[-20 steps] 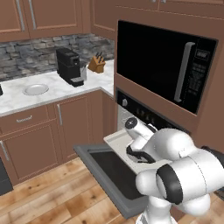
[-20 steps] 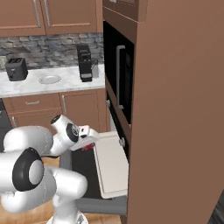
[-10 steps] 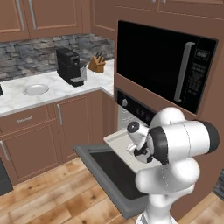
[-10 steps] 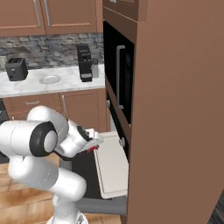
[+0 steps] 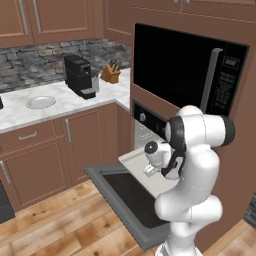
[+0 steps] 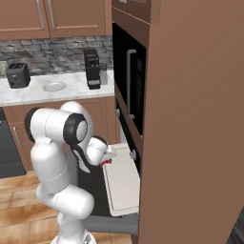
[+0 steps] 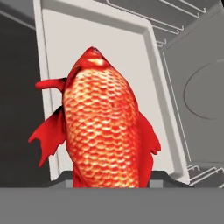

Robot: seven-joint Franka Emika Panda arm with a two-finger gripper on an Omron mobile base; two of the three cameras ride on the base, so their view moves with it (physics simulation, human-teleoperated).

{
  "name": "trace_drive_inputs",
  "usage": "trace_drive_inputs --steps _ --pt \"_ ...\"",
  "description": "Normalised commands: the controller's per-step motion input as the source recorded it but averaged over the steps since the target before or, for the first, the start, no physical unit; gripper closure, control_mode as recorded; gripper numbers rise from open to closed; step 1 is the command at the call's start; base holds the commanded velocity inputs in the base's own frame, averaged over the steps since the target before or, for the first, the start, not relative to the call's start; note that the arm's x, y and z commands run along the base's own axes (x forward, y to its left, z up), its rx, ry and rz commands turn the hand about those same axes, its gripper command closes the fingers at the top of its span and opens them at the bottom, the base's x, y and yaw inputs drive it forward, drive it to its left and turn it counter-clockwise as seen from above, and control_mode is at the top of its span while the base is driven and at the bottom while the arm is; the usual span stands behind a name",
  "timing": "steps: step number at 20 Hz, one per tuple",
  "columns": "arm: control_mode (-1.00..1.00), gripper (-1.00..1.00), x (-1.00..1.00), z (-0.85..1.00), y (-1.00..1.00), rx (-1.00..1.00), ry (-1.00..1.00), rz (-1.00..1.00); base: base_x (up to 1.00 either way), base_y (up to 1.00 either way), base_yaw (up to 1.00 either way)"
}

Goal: Place the fish on the rack of the oven, and slide the rack back inside. Close the oven door.

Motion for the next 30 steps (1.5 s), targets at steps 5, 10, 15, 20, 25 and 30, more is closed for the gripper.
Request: trace_drive_inputs --steps 5,10,15,20,25,30 --pt "-1.00 1.00 0.43 -0.38 0.00 0.00 0.00 0.00 0.00 0.00 0.00" --pt "-1.00 1.00 0.37 -0.32 0.00 0.00 0.00 0.00 0.00 0.00 0.00" --pt "-1.00 1.00 0.45 -0.26 0.00 0.00 0.00 0.00 0.00 0.00 0.00" --pt "-1.00 1.00 0.44 -0.26 0.00 0.00 0.00 0.00 0.00 0.00 0.00" --pt "-1.00 1.00 0.43 -0.35 0.00 0.00 0.00 0.00 0.00 0.00 0.00" --pt "-1.00 1.00 0.45 -0.37 0.00 0.00 0.00 0.00 0.00 0.00 0.00"
